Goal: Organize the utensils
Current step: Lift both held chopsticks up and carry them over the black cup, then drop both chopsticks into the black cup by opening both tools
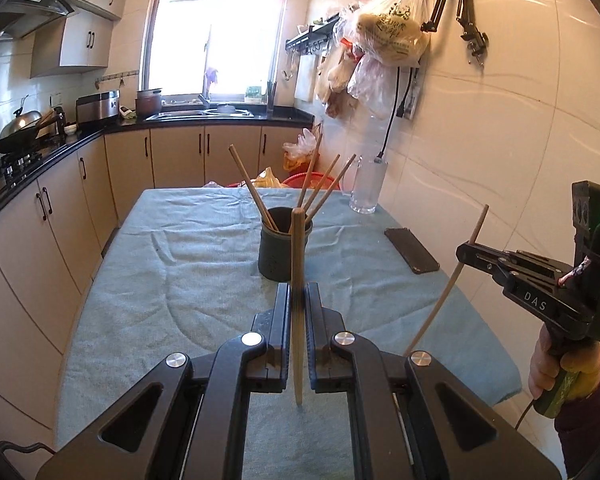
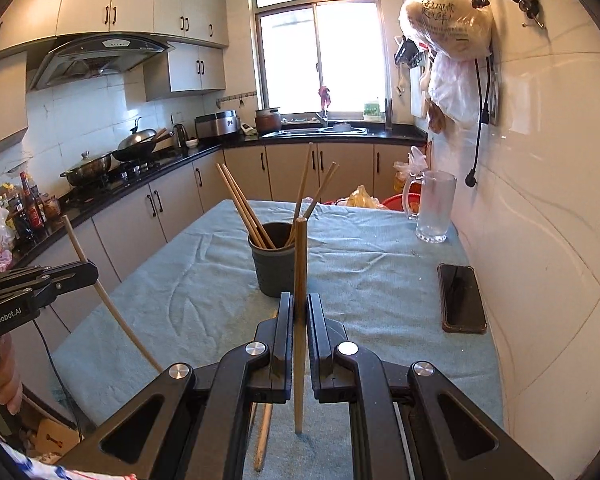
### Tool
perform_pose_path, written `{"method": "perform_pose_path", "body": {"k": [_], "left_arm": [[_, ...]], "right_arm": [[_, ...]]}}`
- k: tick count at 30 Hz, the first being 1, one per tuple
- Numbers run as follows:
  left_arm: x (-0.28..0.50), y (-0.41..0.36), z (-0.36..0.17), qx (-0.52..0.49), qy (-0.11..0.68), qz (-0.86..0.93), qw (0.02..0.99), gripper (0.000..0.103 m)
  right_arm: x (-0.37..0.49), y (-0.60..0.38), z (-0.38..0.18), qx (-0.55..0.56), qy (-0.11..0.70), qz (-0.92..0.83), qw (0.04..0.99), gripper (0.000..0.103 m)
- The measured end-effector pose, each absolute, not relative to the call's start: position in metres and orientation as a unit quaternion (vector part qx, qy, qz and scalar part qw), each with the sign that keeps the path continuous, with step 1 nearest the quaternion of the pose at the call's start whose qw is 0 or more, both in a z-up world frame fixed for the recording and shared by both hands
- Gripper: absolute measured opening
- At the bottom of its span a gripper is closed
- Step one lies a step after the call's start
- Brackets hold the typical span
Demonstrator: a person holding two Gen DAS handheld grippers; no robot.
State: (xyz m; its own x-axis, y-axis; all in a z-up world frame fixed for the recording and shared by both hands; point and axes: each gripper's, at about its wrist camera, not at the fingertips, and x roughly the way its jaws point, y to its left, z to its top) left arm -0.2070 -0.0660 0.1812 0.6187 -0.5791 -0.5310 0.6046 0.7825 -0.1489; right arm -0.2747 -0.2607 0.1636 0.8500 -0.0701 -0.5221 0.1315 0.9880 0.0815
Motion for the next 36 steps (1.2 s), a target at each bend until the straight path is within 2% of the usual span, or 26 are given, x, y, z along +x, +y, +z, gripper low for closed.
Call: {"method": "perform_pose_path", "body": {"k": [9,19,25,36], "left_arm": [[-0.189,-0.067,0.191,0.012,0.281,-0.323,0.904,0.006],[-0.147,-0.082,0.226,-0.003,0.257,-0.317,0.913,0.006],[-0.111,-0.101,0.251,-0.016,0.232,-0.309,0.922,0.006],[-0.031,-0.142,0.255,-0.059,0.258,-0.309,0.914,0.006]], "right_arm": [[-0.261,-0.265,0.17,0.059,0.263,-0.05,0.962,0.007],[-0.235,-0.275,0.198,0.07,0.237,-0.043,0.968,0.007],[-0.196,-0.285,0.228,0.1,0.208,-0.032,0.973,0.007],[-0.107,-0.282,0.253,0.098,0.177,-0.037,0.978,0.007]]}}
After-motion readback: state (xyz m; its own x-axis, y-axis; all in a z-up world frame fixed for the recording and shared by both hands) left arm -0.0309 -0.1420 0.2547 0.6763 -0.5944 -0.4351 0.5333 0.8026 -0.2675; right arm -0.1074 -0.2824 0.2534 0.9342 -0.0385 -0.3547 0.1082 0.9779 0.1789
